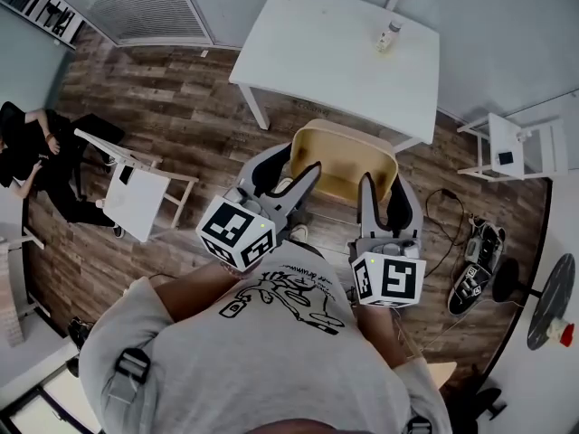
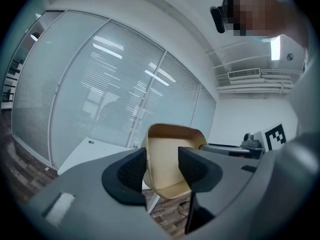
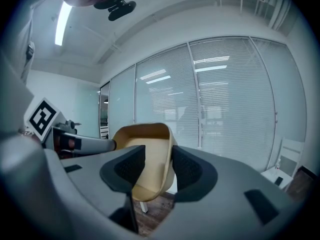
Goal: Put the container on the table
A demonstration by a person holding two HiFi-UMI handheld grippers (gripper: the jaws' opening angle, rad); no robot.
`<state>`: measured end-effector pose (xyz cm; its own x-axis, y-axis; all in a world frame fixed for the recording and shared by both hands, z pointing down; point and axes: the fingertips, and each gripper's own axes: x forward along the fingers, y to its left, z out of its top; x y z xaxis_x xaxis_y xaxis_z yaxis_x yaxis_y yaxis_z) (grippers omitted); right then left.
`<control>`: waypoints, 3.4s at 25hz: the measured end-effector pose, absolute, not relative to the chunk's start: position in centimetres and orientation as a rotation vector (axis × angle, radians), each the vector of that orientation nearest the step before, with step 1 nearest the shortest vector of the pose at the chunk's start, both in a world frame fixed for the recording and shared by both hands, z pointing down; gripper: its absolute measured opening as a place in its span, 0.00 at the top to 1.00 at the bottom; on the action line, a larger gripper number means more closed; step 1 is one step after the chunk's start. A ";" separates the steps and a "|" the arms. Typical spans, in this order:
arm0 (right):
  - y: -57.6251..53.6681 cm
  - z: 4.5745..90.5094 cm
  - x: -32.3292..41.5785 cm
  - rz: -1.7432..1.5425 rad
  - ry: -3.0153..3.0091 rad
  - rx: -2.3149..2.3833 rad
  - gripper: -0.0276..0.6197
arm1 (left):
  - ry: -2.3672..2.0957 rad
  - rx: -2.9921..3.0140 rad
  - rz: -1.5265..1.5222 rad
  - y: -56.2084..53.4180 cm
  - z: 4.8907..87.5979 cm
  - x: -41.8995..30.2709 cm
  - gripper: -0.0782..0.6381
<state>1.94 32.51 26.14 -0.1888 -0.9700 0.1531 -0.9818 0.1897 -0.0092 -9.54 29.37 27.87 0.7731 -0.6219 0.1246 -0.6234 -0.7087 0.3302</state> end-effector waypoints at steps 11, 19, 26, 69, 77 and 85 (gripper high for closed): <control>22.5 26.4 -0.8 0.170 -2.328 1.890 0.73 | -0.963 2.600 -0.013 19.4 27.8 -12.4 0.62; 15.8 26.0 -3.2 0.171 -2.302 1.903 0.73 | -0.930 2.591 -0.013 12.6 27.9 -14.8 0.62; 13.6 26.6 -4.7 0.201 -2.286 1.926 0.73 | -0.901 2.600 -0.005 9.9 28.1 -16.1 0.62; -7.3 28.2 18.5 0.266 -2.376 1.875 0.73 | -0.988 2.538 0.039 -9.4 29.5 6.4 0.62; -9.7 28.9 20.2 0.276 -2.401 1.821 0.73 | -1.035 2.512 0.039 -11.6 30.0 8.1 0.62; -12.2 27.9 18.2 0.252 -2.412 1.819 0.73 | -1.054 2.534 0.012 -14.3 28.8 6.0 0.62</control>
